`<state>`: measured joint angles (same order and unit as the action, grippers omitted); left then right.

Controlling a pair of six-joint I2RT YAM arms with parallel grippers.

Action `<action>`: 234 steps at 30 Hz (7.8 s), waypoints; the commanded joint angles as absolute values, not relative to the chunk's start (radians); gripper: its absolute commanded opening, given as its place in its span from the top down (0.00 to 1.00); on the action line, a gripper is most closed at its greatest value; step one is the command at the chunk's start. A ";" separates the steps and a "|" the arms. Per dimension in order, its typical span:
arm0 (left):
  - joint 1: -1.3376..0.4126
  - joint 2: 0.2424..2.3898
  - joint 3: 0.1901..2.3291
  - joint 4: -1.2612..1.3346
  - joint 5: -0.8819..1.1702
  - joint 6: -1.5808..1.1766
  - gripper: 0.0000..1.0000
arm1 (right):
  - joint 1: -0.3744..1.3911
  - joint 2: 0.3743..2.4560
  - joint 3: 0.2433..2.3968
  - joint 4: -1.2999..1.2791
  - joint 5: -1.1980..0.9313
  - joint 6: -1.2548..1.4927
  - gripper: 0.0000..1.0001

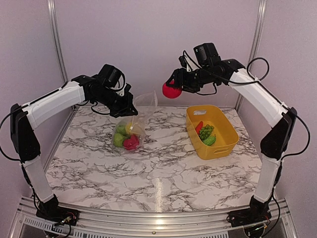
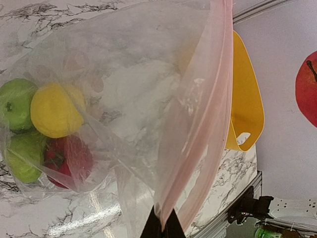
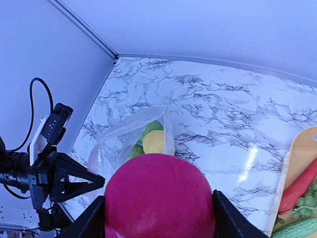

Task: Place the food in the zip-top bag and seal the zipper
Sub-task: Place the fake fruit in the zipper food storage bag, then adjust the zipper food storage bag at the center of the board, then pick up the fake vegetable from the bin, then place the fake vegetable in the zipper food storage bag, then adjust the zipper food storage bag at the center of the board.

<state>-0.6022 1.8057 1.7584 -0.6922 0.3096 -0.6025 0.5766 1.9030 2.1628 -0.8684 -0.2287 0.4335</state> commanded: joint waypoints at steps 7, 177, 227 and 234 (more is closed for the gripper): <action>-0.606 1.790 1.760 -0.684 0.326 -0.607 1.00 | 0.689 2.035 2.204 -0.644 -0.389 0.579 0.40; -0.685 1.866 1.904 -0.678 0.372 -0.650 1.00 | 0.678 1.551 1.503 -0.010 -0.024 0.414 1.00; -0.689 1.781 1.852 -0.683 0.326 -0.633 1.00 | 0.818 1.700 1.614 -0.024 0.187 0.318 0.30; -0.689 1.769 1.824 -0.683 0.321 -0.627 1.00 | 0.798 1.675 1.636 -0.229 0.294 0.380 0.33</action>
<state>-0.6872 1.8114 1.8477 -0.6815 0.3317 -0.6460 0.8139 1.6817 1.5661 -0.0551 0.2146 0.3302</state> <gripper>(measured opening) 0.016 0.679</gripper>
